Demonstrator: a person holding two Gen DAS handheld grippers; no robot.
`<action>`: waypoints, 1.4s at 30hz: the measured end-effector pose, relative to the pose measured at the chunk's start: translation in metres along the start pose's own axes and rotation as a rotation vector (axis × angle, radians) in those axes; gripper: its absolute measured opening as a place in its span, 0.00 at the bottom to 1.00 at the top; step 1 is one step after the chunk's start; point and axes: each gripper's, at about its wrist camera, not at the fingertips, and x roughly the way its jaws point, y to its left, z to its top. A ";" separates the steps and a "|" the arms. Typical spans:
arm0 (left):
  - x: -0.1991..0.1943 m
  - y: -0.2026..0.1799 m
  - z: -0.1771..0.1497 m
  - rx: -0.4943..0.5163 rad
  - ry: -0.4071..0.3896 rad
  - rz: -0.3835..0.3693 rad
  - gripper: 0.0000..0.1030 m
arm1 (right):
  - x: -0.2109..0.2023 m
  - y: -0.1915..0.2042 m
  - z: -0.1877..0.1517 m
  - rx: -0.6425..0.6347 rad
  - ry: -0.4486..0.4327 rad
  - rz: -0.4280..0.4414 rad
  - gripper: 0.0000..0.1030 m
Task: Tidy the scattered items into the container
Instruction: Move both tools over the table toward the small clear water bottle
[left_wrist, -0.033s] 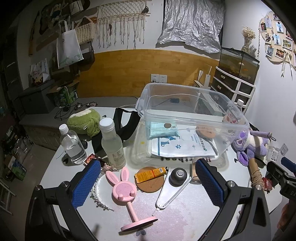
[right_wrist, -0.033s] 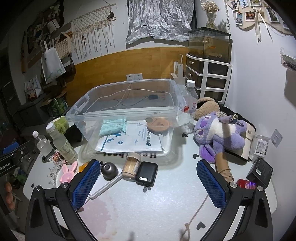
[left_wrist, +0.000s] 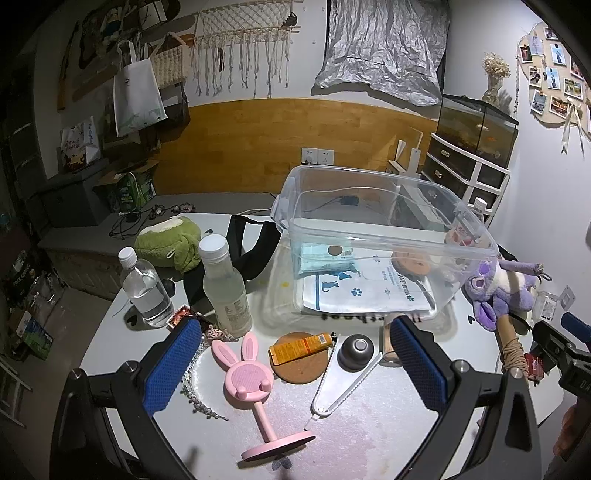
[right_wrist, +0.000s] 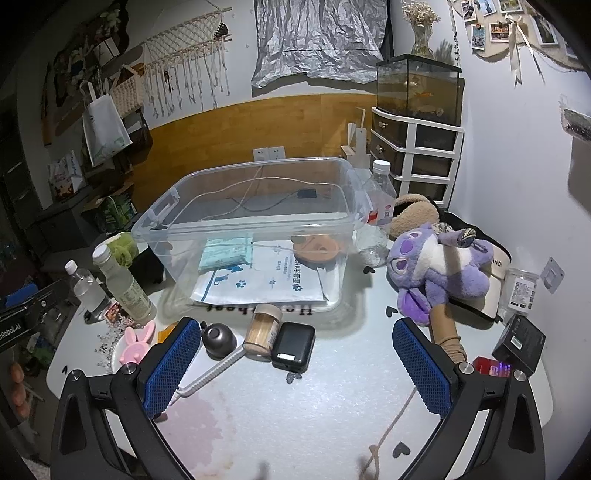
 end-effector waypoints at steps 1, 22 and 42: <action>0.000 -0.001 0.000 0.000 -0.005 -0.001 1.00 | 0.000 0.000 0.000 -0.002 -0.002 0.000 1.00; -0.002 0.005 0.006 -0.010 0.019 -0.013 1.00 | -0.001 0.004 -0.006 -0.022 0.001 0.021 1.00; 0.001 0.010 -0.019 0.017 0.041 0.007 1.00 | 0.016 0.027 -0.024 -0.051 0.101 0.052 1.00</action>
